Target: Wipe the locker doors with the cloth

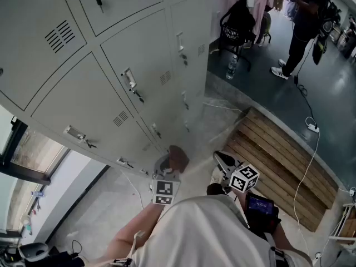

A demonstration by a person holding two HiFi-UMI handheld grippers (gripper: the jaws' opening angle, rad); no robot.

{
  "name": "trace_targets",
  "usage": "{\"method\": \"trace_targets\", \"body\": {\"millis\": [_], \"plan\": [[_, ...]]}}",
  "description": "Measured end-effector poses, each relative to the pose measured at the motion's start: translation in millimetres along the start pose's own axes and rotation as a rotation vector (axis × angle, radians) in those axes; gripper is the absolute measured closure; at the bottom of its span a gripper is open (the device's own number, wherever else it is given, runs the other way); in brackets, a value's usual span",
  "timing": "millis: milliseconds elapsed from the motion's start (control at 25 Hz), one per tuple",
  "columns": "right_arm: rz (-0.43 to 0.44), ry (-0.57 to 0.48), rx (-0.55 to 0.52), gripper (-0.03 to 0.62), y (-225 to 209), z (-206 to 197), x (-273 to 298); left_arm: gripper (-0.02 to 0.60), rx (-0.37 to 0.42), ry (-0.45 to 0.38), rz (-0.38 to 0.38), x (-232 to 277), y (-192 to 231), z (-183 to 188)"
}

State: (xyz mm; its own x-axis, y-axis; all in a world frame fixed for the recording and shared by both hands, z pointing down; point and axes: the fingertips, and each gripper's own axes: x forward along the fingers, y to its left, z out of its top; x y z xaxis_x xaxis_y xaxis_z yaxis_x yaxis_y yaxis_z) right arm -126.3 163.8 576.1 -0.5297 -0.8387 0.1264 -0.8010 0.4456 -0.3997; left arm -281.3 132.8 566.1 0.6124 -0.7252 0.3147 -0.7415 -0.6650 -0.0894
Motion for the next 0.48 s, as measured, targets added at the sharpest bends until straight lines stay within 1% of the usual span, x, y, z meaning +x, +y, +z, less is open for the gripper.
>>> {"method": "trace_targets", "body": {"millis": [200,280,360,480], "plan": [[0.034,0.013,-0.02,0.574,-72.0,50.8,20.1,0.505,-0.022,-0.007,0.016,82.9,-9.2,37.8],[0.051,0.022,-0.026,0.574,-101.5,69.7,26.3,0.505,-0.049,-0.007,0.032,116.6,-12.0,51.9],[0.076,0.029,-0.035,0.574,-123.9,84.9,28.8,0.505,-0.076,-0.001,0.056,142.4,-14.8,61.8],[0.111,0.026,-0.05,0.574,-147.7,104.2,30.6,0.505,-0.084,0.008,0.101,168.2,-15.1,71.7]]}}
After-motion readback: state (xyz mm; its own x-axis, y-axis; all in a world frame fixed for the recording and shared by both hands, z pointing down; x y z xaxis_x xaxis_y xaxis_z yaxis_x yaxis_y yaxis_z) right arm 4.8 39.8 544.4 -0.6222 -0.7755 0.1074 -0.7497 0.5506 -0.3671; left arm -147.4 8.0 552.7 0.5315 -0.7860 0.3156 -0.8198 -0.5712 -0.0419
